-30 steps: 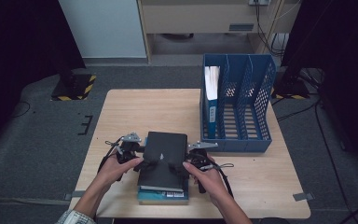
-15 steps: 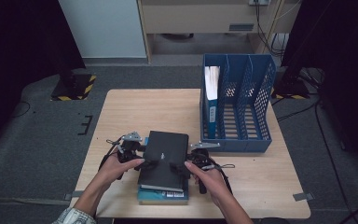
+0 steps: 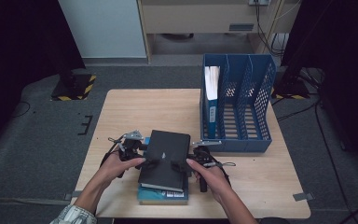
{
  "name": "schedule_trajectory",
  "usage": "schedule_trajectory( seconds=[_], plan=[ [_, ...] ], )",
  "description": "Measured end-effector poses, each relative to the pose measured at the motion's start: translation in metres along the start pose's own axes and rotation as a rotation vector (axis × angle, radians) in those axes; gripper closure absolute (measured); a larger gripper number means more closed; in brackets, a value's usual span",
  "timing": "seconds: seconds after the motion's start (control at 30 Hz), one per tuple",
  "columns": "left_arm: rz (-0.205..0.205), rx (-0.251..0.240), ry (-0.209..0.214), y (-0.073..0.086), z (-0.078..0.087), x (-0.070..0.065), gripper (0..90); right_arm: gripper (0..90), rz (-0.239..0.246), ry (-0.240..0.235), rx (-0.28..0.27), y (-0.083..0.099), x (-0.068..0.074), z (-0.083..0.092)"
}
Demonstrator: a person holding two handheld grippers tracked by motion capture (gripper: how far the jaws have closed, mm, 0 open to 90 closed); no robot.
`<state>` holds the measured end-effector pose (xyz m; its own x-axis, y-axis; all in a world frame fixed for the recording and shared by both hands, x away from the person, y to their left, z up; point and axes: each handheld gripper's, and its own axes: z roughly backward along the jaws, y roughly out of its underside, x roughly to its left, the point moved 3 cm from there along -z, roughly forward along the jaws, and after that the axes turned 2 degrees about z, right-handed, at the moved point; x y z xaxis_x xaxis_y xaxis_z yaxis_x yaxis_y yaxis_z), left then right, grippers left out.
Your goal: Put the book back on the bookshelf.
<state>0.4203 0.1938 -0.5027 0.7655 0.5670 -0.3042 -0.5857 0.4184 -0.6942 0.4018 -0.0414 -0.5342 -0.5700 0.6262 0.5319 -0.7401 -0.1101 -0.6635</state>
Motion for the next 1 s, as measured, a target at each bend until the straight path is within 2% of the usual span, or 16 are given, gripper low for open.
schedule_trajectory(
  seconds=[0.17, 0.33, 0.47, 0.83, 1.0],
  plan=[
    [0.001, -0.001, -0.001, -0.0007, 0.0015, 0.0007, 13.6, 0.1, 0.0, -0.008, 0.027, -0.0028, -0.0013, 0.0],
    [0.011, -0.015, 0.0, -0.0005, 0.0043, 0.0026, 20.7, 0.4, 0.008, -0.009, 0.081, -0.0076, -0.0016, 0.0004],
    [0.011, -0.001, -0.006, -0.0019, 0.0042, 0.002, 20.7, 0.4, 0.009, -0.01, 0.081, -0.0075, -0.0019, 0.0004],
    [0.012, -0.003, -0.004, -0.0018, 0.0041, 0.0023, 20.6, 0.3, 0.013, -0.016, 0.074, -0.0068, -0.0028, 0.0005],
    [0.009, -0.008, 0.006, -0.002, 0.003, 0.0033, 20.6, 0.0, 0.0, -0.023, 0.066, -0.0064, -0.0036, -0.0001]
  ],
)
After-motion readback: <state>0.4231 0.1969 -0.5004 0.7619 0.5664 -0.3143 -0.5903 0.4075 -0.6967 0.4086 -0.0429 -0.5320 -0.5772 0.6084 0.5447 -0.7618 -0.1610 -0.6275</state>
